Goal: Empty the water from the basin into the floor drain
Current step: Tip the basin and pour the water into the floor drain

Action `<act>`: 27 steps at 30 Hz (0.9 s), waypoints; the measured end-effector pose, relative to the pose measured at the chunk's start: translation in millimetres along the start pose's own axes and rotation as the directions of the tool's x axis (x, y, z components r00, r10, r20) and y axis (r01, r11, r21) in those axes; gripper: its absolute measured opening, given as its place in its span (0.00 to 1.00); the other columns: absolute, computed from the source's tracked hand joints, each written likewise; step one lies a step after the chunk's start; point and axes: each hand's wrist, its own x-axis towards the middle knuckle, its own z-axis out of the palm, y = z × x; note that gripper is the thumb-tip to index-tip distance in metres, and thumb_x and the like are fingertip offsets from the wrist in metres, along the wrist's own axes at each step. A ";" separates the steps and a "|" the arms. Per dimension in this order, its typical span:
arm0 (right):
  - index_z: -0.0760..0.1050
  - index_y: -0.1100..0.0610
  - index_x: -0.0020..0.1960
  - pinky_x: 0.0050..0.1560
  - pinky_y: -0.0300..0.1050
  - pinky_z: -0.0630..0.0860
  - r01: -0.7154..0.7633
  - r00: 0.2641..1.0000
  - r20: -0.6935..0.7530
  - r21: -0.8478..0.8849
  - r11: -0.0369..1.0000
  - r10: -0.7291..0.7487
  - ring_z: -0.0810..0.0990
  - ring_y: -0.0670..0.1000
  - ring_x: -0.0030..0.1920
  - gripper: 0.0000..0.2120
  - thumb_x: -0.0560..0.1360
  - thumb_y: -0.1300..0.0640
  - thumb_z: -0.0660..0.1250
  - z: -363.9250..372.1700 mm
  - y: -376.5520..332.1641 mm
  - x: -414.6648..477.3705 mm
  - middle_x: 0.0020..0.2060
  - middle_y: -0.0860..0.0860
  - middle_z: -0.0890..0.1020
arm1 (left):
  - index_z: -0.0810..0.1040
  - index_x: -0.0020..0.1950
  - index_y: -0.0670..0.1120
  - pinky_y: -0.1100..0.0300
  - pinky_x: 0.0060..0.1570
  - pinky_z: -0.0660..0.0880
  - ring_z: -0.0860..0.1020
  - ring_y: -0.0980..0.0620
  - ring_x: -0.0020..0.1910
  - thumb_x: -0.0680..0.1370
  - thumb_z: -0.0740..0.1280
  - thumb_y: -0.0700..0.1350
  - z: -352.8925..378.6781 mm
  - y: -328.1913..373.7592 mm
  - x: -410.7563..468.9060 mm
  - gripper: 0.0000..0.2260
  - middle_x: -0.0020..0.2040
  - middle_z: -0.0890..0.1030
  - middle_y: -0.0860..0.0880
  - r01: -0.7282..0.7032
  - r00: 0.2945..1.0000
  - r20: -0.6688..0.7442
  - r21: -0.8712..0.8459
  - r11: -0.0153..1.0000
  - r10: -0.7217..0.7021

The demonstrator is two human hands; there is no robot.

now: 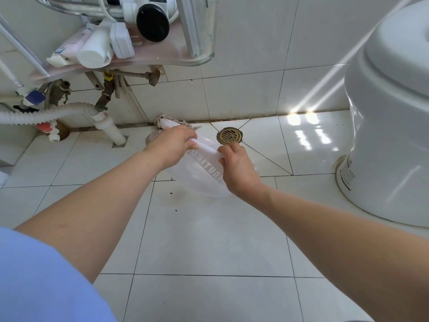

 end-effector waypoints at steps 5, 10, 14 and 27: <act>0.69 0.62 0.61 0.51 0.41 0.66 -0.017 1.000 -0.013 0.010 1.000 0.017 0.69 0.57 0.59 0.14 0.76 0.67 0.58 -0.1 4.3 2.0 0.59 0.58 0.70 | 0.76 0.59 0.42 0.56 0.57 0.63 0.71 0.41 0.59 0.80 0.60 0.46 -0.6 8.3 3.8 0.12 0.60 0.75 0.43 -0.034 0.999 -0.008 0.010 0.999 0.034; 0.68 0.62 0.63 0.52 0.42 0.66 -0.029 0.999 -0.026 0.029 0.999 0.030 0.68 0.57 0.60 0.16 0.76 0.67 0.58 -2.1 6.1 2.2 0.60 0.58 0.70 | 0.76 0.58 0.41 0.56 0.61 0.62 0.70 0.42 0.60 0.80 0.60 0.45 0.3 11.8 7.6 0.12 0.61 0.75 0.42 -0.050 0.998 -0.022 0.012 0.999 0.050; 0.69 0.62 0.63 0.52 0.43 0.67 -0.039 0.998 -0.042 0.055 0.998 0.041 0.69 0.58 0.60 0.16 0.77 0.67 0.57 -1.9 6.5 2.3 0.59 0.59 0.70 | 0.76 0.59 0.41 0.57 0.59 0.62 0.70 0.42 0.61 0.80 0.59 0.45 1.1 13.7 9.7 0.12 0.62 0.74 0.42 -0.042 0.999 -0.029 0.016 0.999 0.043; 0.69 0.62 0.64 0.54 0.45 0.68 -0.074 0.994 -0.069 0.119 0.990 0.083 0.69 0.58 0.59 0.15 0.77 0.66 0.56 -1.1 11.5 4.0 0.59 0.59 0.70 | 0.76 0.58 0.41 0.56 0.56 0.64 0.70 0.42 0.60 0.79 0.60 0.44 4.1 18.5 22.3 0.11 0.61 0.73 0.43 -0.065 0.997 -0.027 0.019 0.998 0.066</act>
